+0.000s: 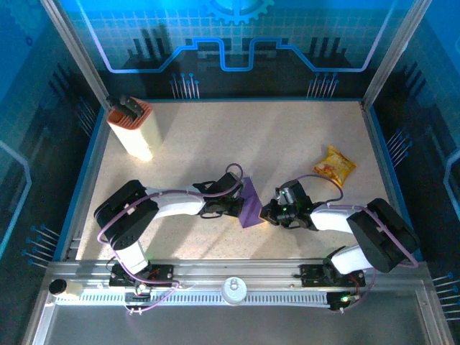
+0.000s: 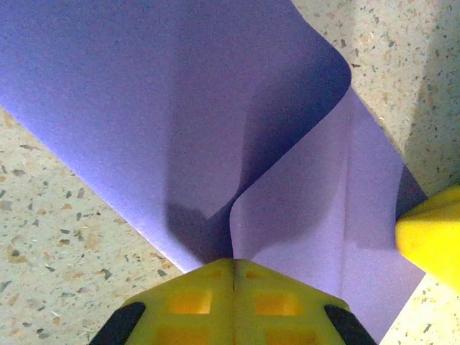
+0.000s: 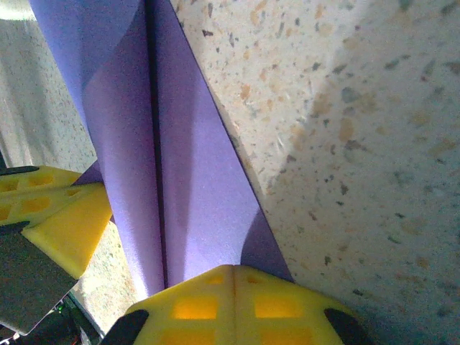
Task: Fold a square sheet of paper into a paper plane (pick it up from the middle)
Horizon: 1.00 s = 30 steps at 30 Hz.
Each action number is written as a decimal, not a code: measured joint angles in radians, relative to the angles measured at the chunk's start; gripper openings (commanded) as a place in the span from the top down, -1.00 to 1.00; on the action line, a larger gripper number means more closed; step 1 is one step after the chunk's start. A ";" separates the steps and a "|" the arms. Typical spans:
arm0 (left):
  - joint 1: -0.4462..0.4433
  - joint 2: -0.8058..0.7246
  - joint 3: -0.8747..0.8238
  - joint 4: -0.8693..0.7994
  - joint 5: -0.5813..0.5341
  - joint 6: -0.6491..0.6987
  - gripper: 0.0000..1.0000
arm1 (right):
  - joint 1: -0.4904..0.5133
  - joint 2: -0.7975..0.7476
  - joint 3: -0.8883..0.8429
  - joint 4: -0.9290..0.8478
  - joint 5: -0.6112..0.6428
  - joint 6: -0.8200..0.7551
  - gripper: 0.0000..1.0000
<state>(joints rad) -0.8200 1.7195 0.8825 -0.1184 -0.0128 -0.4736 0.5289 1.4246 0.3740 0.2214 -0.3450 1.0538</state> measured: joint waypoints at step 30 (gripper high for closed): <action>0.000 0.005 0.008 0.012 -0.010 0.039 0.85 | -0.002 0.000 0.000 -0.003 -0.003 0.000 0.85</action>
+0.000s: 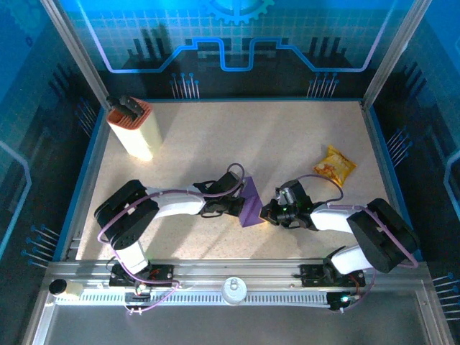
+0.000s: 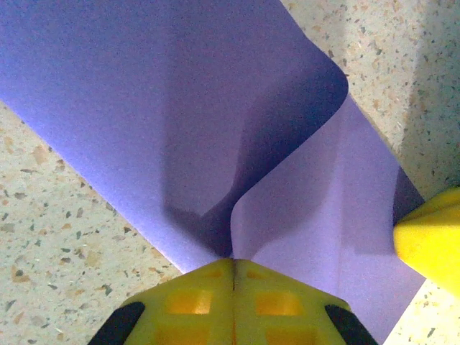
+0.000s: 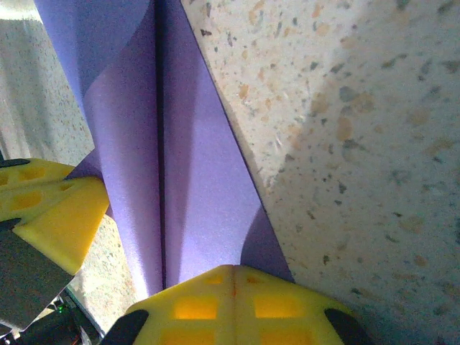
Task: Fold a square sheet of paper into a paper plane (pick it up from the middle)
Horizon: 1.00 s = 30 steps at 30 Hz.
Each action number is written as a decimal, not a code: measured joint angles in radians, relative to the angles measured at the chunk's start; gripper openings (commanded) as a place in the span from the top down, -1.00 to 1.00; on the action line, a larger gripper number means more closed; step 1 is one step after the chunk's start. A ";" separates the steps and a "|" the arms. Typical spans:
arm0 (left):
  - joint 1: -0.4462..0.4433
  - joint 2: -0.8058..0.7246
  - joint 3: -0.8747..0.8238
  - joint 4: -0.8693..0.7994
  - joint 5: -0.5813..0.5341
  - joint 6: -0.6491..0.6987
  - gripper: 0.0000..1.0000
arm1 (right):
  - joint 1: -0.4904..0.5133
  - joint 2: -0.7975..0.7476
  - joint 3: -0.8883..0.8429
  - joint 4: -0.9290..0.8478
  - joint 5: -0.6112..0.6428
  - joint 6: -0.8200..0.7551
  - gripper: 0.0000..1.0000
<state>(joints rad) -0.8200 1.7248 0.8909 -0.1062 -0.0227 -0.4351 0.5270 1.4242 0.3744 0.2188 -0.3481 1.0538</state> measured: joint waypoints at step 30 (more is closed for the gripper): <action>0.000 0.025 0.010 0.014 0.000 0.019 0.84 | 0.000 0.000 0.000 -0.001 0.000 -0.001 0.84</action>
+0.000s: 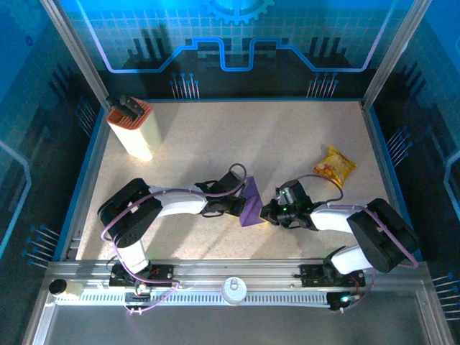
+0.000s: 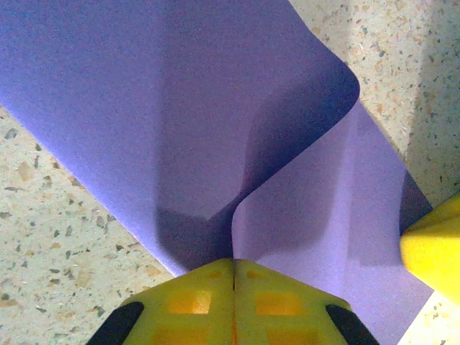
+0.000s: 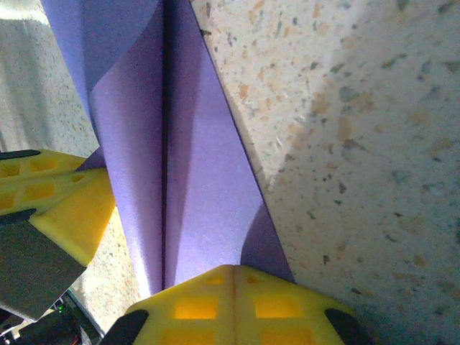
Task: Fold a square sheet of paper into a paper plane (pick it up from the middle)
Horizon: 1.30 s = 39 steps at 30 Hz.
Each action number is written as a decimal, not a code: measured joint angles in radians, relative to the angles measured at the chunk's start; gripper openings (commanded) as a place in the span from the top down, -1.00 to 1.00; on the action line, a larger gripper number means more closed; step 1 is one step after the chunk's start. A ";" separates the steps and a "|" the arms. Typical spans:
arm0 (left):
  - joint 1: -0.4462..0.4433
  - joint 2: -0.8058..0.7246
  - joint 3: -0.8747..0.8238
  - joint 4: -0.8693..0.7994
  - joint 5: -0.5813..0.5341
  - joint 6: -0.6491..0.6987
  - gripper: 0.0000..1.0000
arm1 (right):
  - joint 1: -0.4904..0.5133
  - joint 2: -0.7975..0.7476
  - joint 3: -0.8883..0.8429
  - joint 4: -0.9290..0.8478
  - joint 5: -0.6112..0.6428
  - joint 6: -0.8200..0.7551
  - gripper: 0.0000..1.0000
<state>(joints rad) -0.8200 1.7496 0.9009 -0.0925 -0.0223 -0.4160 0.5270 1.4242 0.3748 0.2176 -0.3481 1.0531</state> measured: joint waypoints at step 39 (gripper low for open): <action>0.000 0.018 0.000 0.020 0.019 0.007 0.85 | 0.030 0.136 0.205 -0.002 -0.029 0.013 1.00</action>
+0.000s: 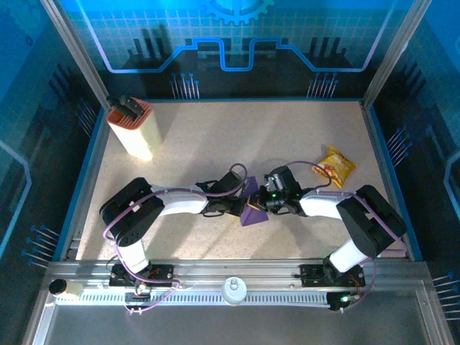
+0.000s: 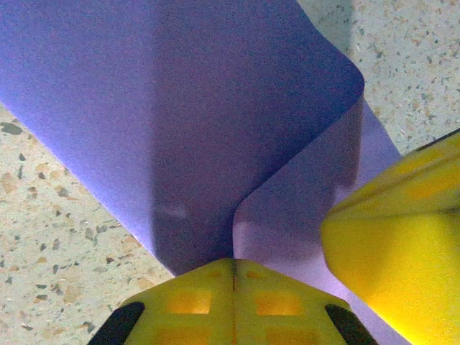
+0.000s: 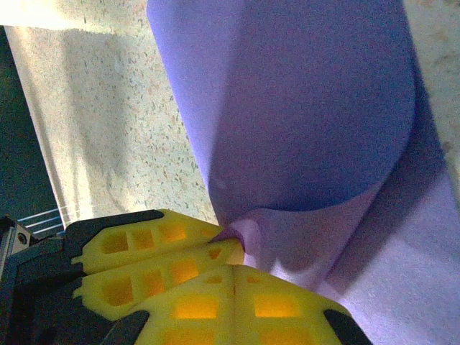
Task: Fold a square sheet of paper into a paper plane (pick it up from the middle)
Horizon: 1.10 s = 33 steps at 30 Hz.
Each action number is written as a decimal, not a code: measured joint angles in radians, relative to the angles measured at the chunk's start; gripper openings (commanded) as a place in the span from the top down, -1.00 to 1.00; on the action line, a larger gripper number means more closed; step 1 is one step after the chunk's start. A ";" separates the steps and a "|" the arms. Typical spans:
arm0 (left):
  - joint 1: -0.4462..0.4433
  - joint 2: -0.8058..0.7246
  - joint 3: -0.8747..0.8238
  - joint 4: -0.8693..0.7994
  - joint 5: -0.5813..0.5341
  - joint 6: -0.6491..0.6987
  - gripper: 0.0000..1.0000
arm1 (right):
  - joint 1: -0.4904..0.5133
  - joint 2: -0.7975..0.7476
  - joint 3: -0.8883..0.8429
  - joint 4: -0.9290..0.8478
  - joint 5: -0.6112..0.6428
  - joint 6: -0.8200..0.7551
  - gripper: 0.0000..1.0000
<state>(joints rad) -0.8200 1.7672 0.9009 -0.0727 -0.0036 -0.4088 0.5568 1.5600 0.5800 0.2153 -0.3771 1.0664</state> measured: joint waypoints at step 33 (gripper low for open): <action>0.000 0.004 0.006 -0.005 0.000 0.019 0.85 | -0.080 0.066 -0.056 0.092 0.003 0.019 1.00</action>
<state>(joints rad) -0.8200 1.7714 0.9066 -0.0772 -0.0032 -0.3893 0.4763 1.6257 0.5243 0.3073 -0.3740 1.0855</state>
